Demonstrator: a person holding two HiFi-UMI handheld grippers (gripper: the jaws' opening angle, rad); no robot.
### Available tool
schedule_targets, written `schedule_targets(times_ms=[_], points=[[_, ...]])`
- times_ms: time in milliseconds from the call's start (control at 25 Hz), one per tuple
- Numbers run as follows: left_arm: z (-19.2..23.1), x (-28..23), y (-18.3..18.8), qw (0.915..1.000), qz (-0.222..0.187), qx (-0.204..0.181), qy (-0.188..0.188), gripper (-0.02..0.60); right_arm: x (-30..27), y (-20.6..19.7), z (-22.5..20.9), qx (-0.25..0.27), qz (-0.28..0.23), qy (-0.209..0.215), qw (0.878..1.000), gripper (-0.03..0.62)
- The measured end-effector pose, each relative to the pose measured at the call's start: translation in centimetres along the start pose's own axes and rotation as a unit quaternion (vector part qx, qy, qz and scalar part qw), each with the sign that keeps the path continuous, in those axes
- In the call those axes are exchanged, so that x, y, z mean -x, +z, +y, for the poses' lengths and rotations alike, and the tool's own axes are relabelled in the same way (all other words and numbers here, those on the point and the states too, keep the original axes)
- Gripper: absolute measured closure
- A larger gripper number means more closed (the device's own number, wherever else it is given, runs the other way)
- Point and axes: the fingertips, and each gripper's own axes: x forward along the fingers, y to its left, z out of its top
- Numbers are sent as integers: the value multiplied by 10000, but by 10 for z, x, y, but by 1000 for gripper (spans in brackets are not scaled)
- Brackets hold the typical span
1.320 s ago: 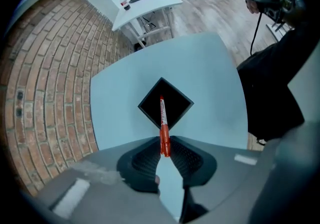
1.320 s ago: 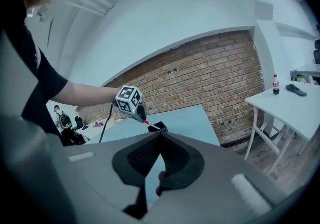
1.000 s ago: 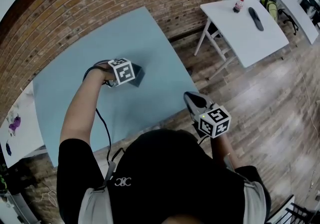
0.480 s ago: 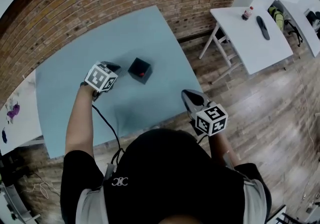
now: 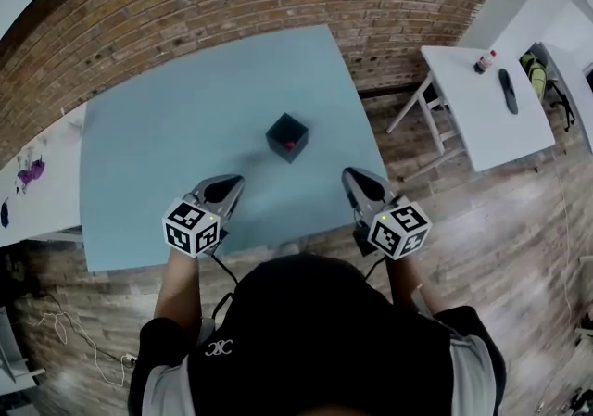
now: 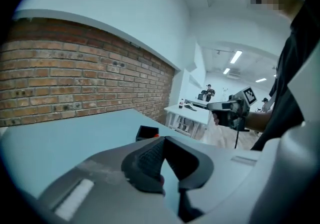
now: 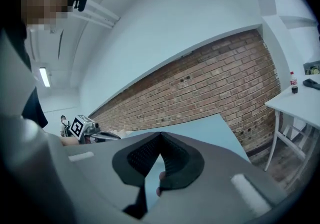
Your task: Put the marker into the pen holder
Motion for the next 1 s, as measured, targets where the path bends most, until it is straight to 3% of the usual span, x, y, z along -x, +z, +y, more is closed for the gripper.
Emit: schedule_targets(times_ms=[200,600,1000], points=[[-7,18,-1,9989,-316,-24,340,575,-16,-14,12,114,159,65,9998,589],[3,31,-14,9963,-236,199,796,575,-26,-19,24,285,261,172,9991,591],[-11,19,-19,9987,-109,-93,488,575,-20,-23,22,336,340,181,9987,591]])
